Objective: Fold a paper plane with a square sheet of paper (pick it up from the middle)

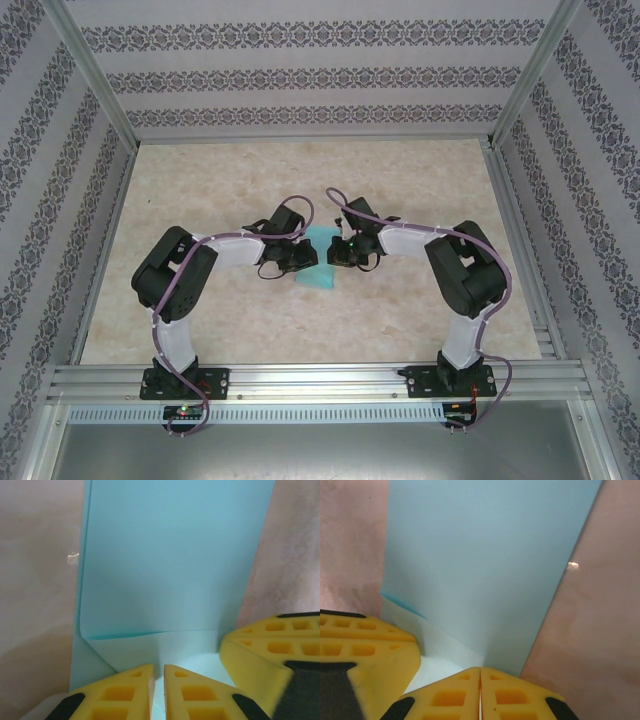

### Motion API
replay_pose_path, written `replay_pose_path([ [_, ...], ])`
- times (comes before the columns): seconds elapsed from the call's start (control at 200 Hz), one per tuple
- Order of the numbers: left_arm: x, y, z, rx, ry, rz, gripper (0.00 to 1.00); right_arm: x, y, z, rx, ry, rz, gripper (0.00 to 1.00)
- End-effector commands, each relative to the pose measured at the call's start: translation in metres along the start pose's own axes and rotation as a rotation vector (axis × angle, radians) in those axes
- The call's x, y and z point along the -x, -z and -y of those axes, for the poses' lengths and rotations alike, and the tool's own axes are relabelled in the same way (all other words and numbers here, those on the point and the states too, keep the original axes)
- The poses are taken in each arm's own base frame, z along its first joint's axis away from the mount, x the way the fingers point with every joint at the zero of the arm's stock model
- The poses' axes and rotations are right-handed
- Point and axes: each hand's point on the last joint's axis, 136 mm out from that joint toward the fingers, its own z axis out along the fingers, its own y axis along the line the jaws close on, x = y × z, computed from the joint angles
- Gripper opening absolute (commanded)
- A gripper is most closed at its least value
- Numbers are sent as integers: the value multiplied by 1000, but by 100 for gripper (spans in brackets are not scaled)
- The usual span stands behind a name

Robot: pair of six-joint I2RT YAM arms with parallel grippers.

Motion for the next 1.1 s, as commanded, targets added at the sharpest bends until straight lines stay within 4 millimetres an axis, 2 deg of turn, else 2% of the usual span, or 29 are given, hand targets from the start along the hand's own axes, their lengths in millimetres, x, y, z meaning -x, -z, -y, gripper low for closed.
replay_pose_path([
  [0.0, -19, -12, -36, 152, 14, -55, 16, 12, 30, -23, 25, 30, 81, 11],
  [0.155, -23, -18, -41, 177, 44, -55, 15, -5, 43, -26, 8, 23, 98, 12],
  [0.29, -25, -21, -43, 173, 69, -51, 14, -29, 39, -29, -10, 24, 76, 14],
  [0.425, -25, -22, -44, 173, 75, -46, 14, -43, 31, -34, -17, 39, 52, 18],
  [0.744, -27, -23, -46, 169, 93, -50, 14, -47, 6, -44, -14, 60, 2, 14],
  [0.924, -28, -23, -46, 168, 95, -51, 14, -53, -3, -35, -46, 54, -24, 13],
  [1.094, -28, -23, -48, 175, 99, -52, 14, -57, -3, -27, -73, 51, -30, 13],
])
